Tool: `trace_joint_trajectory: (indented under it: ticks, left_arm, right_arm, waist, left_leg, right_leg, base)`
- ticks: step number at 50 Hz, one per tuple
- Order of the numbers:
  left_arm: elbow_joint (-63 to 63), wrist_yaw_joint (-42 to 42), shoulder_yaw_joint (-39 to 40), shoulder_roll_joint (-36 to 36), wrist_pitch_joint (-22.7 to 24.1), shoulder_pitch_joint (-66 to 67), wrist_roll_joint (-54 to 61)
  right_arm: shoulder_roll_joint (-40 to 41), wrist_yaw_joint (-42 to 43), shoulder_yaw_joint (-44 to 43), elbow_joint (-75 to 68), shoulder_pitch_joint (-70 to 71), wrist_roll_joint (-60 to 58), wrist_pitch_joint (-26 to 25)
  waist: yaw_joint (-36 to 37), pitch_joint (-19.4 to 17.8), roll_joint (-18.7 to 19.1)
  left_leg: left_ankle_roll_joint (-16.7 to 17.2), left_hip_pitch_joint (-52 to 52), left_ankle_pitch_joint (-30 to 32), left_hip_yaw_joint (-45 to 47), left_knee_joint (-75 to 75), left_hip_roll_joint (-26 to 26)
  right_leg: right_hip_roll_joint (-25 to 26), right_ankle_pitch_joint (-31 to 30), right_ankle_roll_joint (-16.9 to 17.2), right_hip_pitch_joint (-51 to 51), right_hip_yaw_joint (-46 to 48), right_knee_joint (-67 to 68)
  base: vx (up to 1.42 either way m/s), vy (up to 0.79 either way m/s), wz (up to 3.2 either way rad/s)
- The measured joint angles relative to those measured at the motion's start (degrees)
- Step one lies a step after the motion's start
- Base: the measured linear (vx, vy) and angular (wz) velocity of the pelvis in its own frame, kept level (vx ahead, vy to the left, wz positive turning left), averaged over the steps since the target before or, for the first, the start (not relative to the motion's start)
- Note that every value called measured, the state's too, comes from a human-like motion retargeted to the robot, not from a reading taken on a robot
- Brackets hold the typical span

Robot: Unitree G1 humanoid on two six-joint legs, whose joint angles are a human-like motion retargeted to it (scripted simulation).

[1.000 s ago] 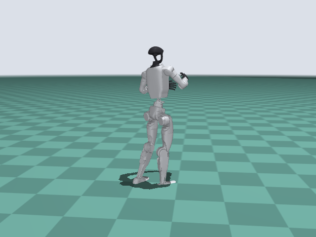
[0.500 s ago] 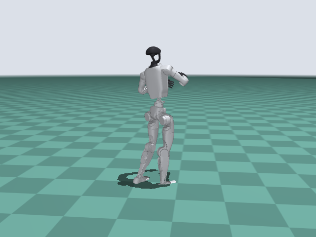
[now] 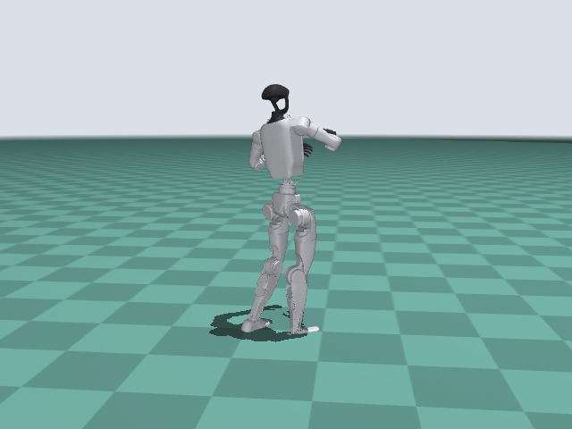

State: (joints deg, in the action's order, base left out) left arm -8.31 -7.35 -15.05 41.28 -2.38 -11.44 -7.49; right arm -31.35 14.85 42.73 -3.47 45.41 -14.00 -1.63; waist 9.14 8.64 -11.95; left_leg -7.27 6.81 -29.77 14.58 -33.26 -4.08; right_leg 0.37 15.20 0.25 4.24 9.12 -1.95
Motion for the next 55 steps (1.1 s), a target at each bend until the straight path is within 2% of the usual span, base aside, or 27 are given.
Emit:
trace_joint_trajectory:
  ticks: [30, 55]
  left_arm:
    - [-0.82, -3.74, -0.52, 1.58, -1.08, 1.08, -4.01]
    - [1.15, -4.64, 1.26, -1.69, -2.11, 4.60, 1.31]
  right_arm:
    - [1.11, 5.00, 2.94, -0.09, 4.61, -4.18, 0.46]
    - [6.70, 4.81, 0.80, 1.71, -7.04, 6.01, 0.44]
  waist:
    - [-0.44, 0.37, 1.03]
    - [-3.39, 0.83, 3.96]
  left_leg:
    - [-0.39, 0.46, -0.62, 0.99, -1.08, -0.36]
    - [-0.85, 1.96, 0.52, 1.91, 1.21, 0.91]
  right_leg:
    - [0.18, -0.08, -0.29, 0.35, -0.90, -0.03]
    - [-0.84, -1.04, 0.30, 3.11, -1.57, 0.01]
  base:
    - [0.00, 0.00, 0.00]
    - [0.00, 0.00, 0.00]
